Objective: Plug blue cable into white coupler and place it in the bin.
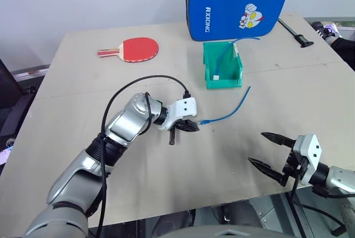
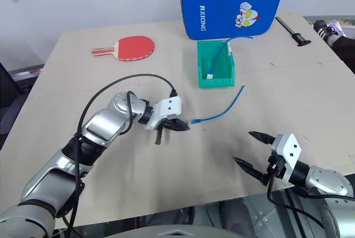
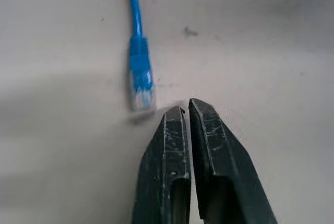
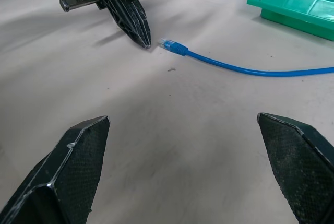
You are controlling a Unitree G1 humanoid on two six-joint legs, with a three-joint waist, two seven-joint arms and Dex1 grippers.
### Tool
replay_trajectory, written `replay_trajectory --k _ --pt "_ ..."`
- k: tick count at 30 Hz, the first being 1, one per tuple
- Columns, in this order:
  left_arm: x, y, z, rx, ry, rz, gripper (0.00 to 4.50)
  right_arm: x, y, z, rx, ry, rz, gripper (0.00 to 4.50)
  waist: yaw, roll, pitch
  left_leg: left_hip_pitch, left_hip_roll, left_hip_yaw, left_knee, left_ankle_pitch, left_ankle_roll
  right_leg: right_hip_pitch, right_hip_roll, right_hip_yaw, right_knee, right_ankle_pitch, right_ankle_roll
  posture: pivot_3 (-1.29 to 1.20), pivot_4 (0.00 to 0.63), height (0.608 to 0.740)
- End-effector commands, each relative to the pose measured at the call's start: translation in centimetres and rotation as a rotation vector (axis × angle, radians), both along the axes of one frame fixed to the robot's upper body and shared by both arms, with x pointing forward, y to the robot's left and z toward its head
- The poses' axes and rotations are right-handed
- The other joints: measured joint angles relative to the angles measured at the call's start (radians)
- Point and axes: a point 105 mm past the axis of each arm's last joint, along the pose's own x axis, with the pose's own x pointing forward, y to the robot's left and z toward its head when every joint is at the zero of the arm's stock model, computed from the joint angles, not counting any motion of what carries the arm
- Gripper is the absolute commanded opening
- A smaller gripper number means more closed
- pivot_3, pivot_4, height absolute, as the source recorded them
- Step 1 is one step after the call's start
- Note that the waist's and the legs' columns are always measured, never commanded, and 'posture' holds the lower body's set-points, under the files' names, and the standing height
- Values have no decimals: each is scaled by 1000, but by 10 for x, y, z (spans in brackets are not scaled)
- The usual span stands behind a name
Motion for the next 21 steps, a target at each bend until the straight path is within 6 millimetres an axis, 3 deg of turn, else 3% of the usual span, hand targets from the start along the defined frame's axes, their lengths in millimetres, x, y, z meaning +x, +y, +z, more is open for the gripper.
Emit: replay_trajectory --k 1,5,8,9,13,21 --pt "2 -1 11 -23 -56 -13 85 0 2 7 9 -28 13 4500 0 0 0 0 0 0 0 0 0 0 0 0 0 0 0 0 150 740" --pt "6 -4 21 -67 -117 -25 85 0 1 7 7 -29 10 4500 0 0 0 0 0 0 0 0 0 0 0 0 0 0 0 0 150 740" --pt "10 -8 27 -94 -164 -17 817 1 2 6 7 -28 9 4500 0 0 0 0 0 0 0 0 0 0 0 0 0 0 0 0 150 740" --pt "10 -9 28 -108 -169 -21 1245 1 2 6 7 -28 9 4500 0 0 0 0 0 0 0 0 0 0 0 0 0 0 0 0 150 740" --pt "10 -11 28 -117 -162 -26 1245 2 3 6 10 -29 7 4500 0 0 0 0 0 0 0 0 0 0 0 0 0 0 0 0 150 740" --pt "13 -14 8 -15 -150 -23 1245 4 4 7 13 -34 2 4500 1 0 0 0 0 0 0 0 0 0 0 0 0 0 0 0 150 740"
